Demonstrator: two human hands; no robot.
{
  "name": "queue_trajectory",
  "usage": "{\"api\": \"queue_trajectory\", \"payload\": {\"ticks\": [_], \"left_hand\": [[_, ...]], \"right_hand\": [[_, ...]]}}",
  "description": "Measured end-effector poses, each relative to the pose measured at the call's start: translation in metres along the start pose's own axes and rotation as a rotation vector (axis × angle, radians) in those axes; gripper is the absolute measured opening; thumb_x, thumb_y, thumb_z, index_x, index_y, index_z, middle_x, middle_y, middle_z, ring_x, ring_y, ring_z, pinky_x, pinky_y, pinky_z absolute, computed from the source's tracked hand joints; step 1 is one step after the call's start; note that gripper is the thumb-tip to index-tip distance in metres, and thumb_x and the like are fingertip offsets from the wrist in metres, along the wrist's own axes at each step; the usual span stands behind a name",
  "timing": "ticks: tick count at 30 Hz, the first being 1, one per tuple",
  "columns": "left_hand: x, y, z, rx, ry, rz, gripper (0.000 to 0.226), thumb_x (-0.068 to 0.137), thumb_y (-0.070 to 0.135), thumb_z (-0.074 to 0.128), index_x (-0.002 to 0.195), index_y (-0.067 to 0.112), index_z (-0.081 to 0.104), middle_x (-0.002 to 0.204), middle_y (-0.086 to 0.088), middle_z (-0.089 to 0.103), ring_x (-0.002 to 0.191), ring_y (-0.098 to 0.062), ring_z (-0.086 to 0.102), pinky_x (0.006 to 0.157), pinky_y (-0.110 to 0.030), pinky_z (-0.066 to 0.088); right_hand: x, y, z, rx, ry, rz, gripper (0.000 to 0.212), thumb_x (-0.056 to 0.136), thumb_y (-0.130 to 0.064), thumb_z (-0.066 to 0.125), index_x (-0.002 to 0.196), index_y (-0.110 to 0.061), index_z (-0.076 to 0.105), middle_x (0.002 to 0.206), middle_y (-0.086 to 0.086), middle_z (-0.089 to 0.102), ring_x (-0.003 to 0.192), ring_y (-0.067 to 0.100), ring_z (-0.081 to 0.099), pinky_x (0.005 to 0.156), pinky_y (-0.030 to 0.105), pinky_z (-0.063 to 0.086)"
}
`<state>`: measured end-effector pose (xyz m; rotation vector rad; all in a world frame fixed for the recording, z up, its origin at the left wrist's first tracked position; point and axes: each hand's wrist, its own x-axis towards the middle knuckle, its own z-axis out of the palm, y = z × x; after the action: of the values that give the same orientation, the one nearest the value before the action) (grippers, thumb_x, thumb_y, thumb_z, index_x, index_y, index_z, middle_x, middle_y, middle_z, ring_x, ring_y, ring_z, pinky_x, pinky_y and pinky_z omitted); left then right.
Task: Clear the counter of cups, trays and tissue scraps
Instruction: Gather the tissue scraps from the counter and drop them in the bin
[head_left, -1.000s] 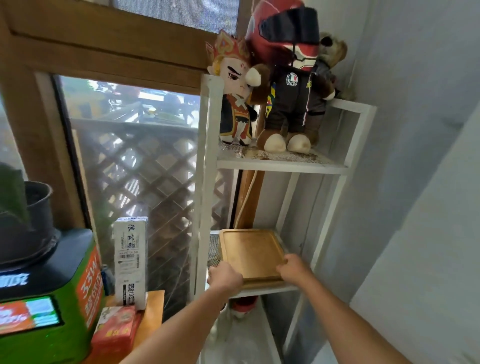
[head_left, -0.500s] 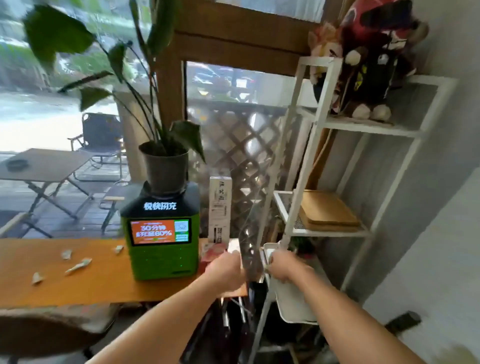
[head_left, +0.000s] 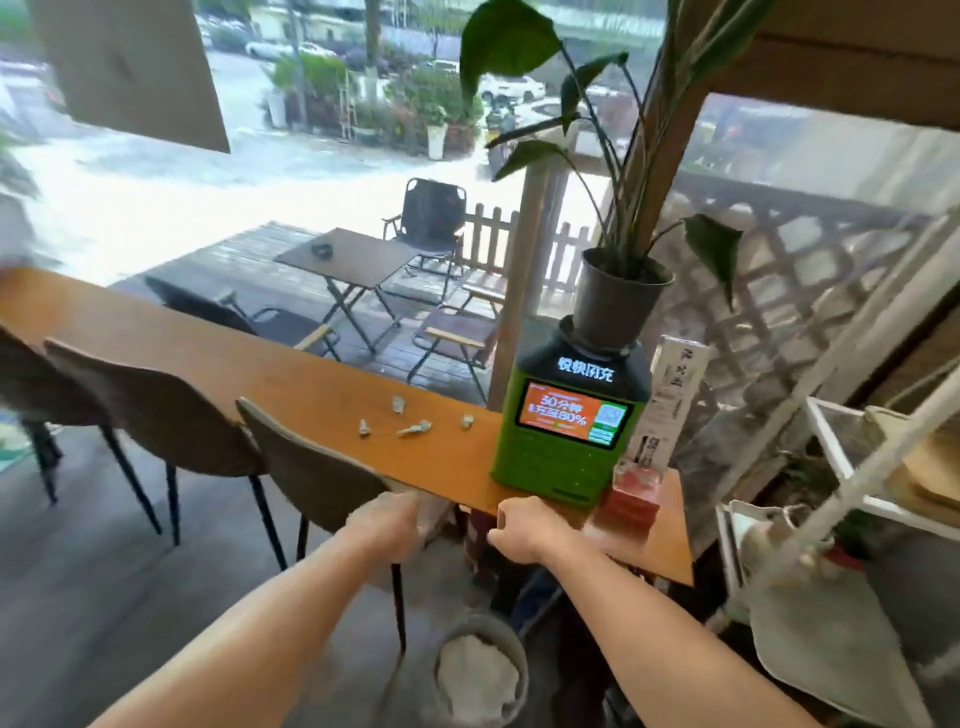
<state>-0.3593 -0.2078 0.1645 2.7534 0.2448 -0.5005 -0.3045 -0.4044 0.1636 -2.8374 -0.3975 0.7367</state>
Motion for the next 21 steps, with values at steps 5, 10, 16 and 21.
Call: {"api": "queue_trajectory", "payload": {"ticks": [5, 10, 16, 21], "left_hand": [[0.013, -0.040, -0.008, -0.005, 0.016, -0.086, 0.019, 0.088, 0.031, 0.055, 0.102, 0.019, 0.055, 0.109, -0.005, 0.064, 0.098, -0.024, 0.064, 0.078, -0.036, 0.054], [0.051, -0.065, -0.024, 0.028, 0.034, -0.065, 0.030, 0.090, 0.033, 0.053, 0.114, 0.016, 0.057, 0.117, -0.006, 0.062, 0.107, -0.027, 0.062, 0.087, -0.041, 0.054], [0.138, -0.083, -0.062, 0.080, -0.015, -0.008, 0.026, 0.094, 0.033, 0.044, 0.112, 0.014, 0.051, 0.121, -0.009, 0.056, 0.116, -0.030, 0.054, 0.092, -0.042, 0.047], [0.213, -0.103, -0.099, 0.101, -0.040, -0.028, 0.033, 0.097, 0.037, 0.046, 0.121, 0.014, 0.050, 0.126, -0.009, 0.055, 0.120, -0.030, 0.053, 0.095, -0.042, 0.047]], "right_hand": [[0.035, -0.035, 0.000, -0.063, -0.013, -0.060, 0.029, 0.089, -0.042, 0.055, 0.105, -0.018, 0.063, 0.111, 0.007, 0.065, 0.096, 0.028, 0.062, 0.081, 0.039, 0.054], [0.083, -0.065, -0.002, -0.090, -0.054, -0.066, 0.033, 0.092, -0.043, 0.058, 0.112, -0.018, 0.062, 0.117, 0.007, 0.064, 0.102, 0.028, 0.061, 0.082, 0.036, 0.051], [0.163, -0.092, -0.028, -0.112, -0.054, -0.092, 0.035, 0.092, -0.041, 0.054, 0.112, -0.014, 0.062, 0.122, 0.012, 0.061, 0.108, 0.032, 0.060, 0.087, 0.039, 0.052], [0.239, -0.111, -0.053, -0.080, -0.070, -0.060, 0.039, 0.092, -0.040, 0.054, 0.121, -0.014, 0.060, 0.125, 0.011, 0.060, 0.106, 0.031, 0.061, 0.083, 0.039, 0.053]]}}
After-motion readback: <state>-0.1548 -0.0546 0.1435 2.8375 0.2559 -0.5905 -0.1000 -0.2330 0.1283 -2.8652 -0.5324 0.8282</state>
